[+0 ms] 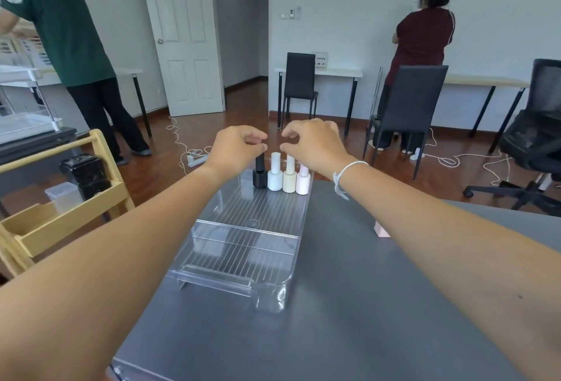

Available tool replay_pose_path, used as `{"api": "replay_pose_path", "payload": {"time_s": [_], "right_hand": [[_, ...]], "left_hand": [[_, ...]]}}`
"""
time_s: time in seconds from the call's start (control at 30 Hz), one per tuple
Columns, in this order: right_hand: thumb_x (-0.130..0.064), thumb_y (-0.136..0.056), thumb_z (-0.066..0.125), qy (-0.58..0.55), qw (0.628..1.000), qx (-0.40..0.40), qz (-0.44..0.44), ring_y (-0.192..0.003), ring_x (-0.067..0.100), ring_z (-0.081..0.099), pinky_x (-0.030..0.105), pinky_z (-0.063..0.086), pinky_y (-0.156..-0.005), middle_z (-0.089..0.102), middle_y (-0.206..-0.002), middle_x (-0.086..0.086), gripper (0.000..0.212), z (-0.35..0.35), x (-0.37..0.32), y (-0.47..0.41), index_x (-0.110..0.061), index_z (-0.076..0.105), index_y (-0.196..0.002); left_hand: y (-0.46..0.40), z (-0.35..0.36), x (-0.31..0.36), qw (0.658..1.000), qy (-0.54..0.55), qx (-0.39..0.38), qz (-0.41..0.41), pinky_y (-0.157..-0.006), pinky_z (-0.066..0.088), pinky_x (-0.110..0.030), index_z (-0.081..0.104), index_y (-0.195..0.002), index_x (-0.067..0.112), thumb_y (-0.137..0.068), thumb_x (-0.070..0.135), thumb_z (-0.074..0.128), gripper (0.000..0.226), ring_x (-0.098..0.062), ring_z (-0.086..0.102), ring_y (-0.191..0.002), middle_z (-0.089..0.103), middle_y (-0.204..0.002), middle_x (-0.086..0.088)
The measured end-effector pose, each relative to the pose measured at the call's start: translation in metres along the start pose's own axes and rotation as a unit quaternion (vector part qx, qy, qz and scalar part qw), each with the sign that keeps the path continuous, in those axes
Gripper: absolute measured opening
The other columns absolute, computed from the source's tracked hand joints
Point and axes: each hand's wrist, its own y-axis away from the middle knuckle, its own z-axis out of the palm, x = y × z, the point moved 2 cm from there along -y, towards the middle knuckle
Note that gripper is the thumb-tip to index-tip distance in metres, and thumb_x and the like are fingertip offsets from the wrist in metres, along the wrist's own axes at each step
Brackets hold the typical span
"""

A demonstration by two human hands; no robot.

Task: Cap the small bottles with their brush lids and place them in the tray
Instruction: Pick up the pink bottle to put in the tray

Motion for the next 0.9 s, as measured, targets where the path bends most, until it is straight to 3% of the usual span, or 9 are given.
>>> {"api": "replay_pose_path", "payload": {"time_s": [0.13,0.3,0.43,0.53,0.63,0.8,0.9], "right_hand": [[-0.032,-0.087,0.058,-0.046,0.996,0.070,0.005,-0.111,0.019,0.055,0.037,0.030,-0.101,0.067,-0.113,-0.003,0.025,-0.040,0.015,0.029,-0.022,0.065,-0.109],[-0.027,-0.087,0.056,-0.090,0.983,0.150,0.047,-0.106,0.019,0.055,0.036,0.040,-0.096,0.066,-0.112,-0.001,0.024,-0.076,0.054,0.083,-0.017,0.066,-0.106],[-0.026,-0.088,0.054,-0.110,0.971,0.173,0.125,-0.107,0.018,0.055,0.027,0.039,-0.091,0.065,-0.113,-0.001,0.024,-0.085,0.095,0.134,-0.017,0.065,-0.107],[-0.027,-0.089,0.054,-0.099,0.969,0.144,0.173,-0.116,0.021,0.053,0.031,0.038,-0.098,0.063,-0.121,0.000,0.026,-0.078,0.121,0.170,-0.016,0.064,-0.111],[-0.034,-0.089,0.054,-0.079,0.973,0.083,0.201,-0.122,0.021,0.049,0.034,0.036,-0.103,0.058,-0.129,0.000,0.035,-0.063,0.136,0.198,-0.018,0.059,-0.120],[-0.046,-0.088,0.050,-0.003,0.978,-0.043,0.206,-0.130,0.021,0.042,0.038,0.030,-0.109,0.049,-0.140,0.000,0.050,-0.043,0.147,0.213,-0.022,0.049,-0.132],[-0.051,-0.089,0.045,0.038,0.974,-0.093,0.202,-0.135,0.020,0.034,0.041,0.021,-0.112,0.043,-0.145,0.002,0.051,-0.037,0.149,0.211,-0.024,0.048,-0.132]], "left_hand": [[0.019,0.011,0.026,0.999,0.035,-0.017,0.021,-0.082,0.053,-0.029,0.068,-0.097,0.022,-0.083,0.016,0.065,0.016,-0.012,0.062,-0.093,0.066,-0.098,0.001],[0.042,0.043,0.064,0.995,0.061,-0.042,0.063,-0.056,0.048,-0.008,0.068,-0.091,0.024,-0.081,0.013,0.066,0.014,0.004,0.056,-0.060,0.066,-0.090,0.003],[0.064,0.077,0.088,0.992,0.045,-0.084,0.084,-0.060,0.042,-0.002,0.068,-0.094,0.023,-0.081,0.017,0.066,0.014,0.004,0.055,-0.063,0.066,-0.092,0.004],[0.078,0.102,0.099,0.988,0.027,-0.125,0.087,-0.071,0.045,-0.011,0.066,-0.100,0.025,-0.083,0.021,0.065,0.018,-0.009,0.060,-0.079,0.064,-0.102,0.004],[0.087,0.123,0.103,0.985,0.006,-0.152,0.079,-0.072,0.044,-0.019,0.062,-0.110,0.026,-0.083,0.025,0.064,0.028,-0.012,0.057,-0.082,0.060,-0.110,0.003],[0.092,0.147,0.104,0.979,-0.057,-0.178,0.085,-0.085,0.040,-0.022,0.052,-0.127,0.024,-0.085,0.025,0.059,0.043,-0.018,0.056,-0.109,0.054,-0.128,-0.002],[0.091,0.158,0.101,0.978,-0.062,-0.177,0.088,-0.090,0.038,-0.021,0.052,-0.128,0.021,-0.086,0.023,0.058,0.042,-0.018,0.055,-0.112,0.054,-0.130,-0.003]]}}
